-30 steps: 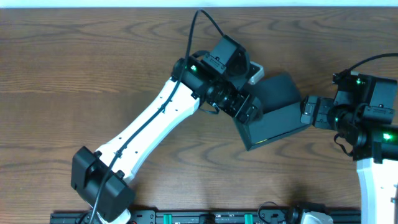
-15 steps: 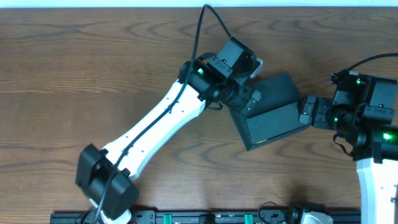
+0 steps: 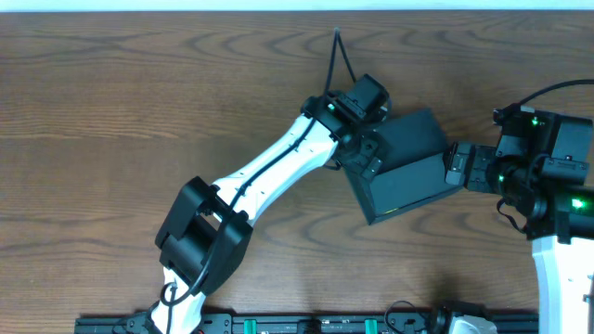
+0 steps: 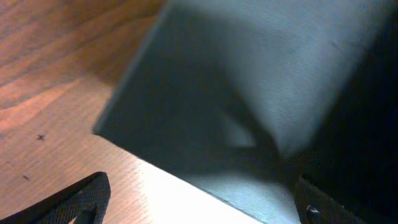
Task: Pack container
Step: 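Lower the lid over the box with left and right grippers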
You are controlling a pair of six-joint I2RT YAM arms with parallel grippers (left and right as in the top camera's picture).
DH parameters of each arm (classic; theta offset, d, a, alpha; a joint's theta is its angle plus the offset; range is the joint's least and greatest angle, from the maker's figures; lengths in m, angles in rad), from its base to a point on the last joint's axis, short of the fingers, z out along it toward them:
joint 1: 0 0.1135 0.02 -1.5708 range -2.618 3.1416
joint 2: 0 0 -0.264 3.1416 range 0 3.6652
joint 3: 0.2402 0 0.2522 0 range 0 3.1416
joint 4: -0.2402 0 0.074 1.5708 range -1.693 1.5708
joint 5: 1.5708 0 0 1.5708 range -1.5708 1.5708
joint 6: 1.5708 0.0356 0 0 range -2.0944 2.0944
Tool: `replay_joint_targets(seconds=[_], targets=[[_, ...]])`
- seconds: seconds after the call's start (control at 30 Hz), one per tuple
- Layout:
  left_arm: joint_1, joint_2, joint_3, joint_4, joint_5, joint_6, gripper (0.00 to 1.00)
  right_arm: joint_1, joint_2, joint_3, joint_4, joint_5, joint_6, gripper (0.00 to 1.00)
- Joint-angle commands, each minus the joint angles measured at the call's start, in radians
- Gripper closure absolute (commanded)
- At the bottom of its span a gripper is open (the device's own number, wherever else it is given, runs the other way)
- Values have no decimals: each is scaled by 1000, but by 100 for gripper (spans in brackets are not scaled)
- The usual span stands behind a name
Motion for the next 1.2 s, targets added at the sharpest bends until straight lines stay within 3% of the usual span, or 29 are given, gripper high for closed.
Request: replay_joint_targets(seconds=[0.0,0.37,0.6,0.8,1.17], targets=[[-41,-13,0,-11,11,-9,5,-5,1,12,-1,-8,-13,1],[-163,-174,0,-66,-74,-4,5,-5,0,12,3,-8,-13,1],[-157,-232,0,-225,-124,-24,5,-5,1,12,-7,-18,-13,1],[-155,-245,-2,-377,-146,-51,5,10,26,12,-48,-204,-112,1],[-153,-464,-87,-507,-341,-153,5,181,171,12,-69,-186,-162,1]])
